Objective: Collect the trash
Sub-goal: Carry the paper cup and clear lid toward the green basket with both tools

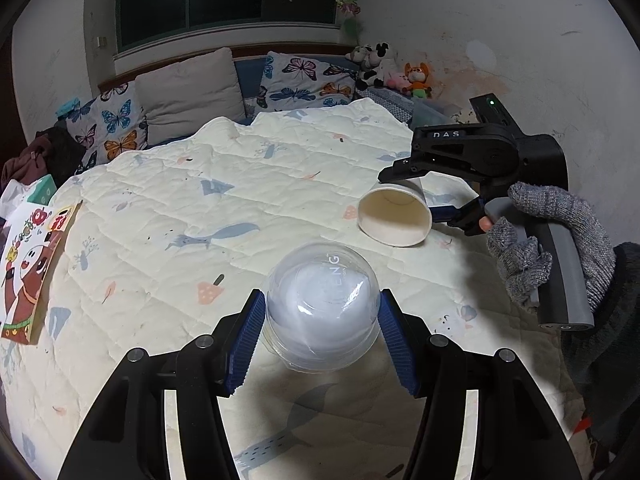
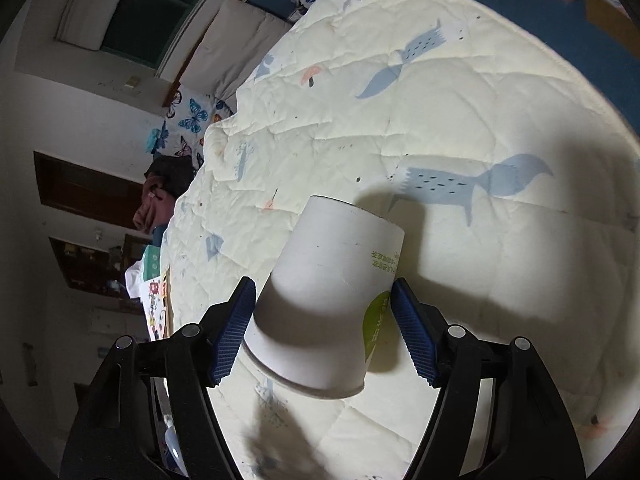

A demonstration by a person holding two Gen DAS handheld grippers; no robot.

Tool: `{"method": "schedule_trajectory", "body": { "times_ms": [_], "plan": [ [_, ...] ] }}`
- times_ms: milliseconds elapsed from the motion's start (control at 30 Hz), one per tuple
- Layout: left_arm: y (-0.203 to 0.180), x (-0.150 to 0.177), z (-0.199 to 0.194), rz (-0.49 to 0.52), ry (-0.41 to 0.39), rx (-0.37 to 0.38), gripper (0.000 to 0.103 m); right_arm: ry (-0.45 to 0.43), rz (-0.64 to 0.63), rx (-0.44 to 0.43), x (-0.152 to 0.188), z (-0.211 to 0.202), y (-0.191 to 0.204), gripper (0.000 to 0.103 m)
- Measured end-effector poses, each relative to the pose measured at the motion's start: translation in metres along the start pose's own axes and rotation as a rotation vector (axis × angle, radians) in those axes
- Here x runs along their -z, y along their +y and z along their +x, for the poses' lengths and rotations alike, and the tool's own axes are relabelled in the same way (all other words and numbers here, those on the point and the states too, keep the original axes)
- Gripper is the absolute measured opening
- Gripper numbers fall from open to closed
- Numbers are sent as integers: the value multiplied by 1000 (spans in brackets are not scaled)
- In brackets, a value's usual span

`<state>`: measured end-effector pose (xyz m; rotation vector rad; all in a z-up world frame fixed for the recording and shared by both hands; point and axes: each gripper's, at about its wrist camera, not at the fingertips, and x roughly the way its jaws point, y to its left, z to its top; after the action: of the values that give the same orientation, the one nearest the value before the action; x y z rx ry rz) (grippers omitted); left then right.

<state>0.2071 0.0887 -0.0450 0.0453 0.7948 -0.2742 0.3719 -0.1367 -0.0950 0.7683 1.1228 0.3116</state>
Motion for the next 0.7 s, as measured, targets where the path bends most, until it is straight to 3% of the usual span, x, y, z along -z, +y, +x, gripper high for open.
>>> {"method": "schedule_trajectory", "body": {
  "times_ms": [200, 500, 700],
  "plan": [
    [3, 2, 2, -11, 6, 1, 56, -44, -90, -4, 7, -13, 10, 69],
    [-11, -1, -1, 3, -2, 14, 56, -192, -334, 91, 37, -55, 36, 67],
    [-25, -3, -1, 17, -1, 25, 56, -218, -352, 100, 50, -78, 19, 66]
  ]
}}
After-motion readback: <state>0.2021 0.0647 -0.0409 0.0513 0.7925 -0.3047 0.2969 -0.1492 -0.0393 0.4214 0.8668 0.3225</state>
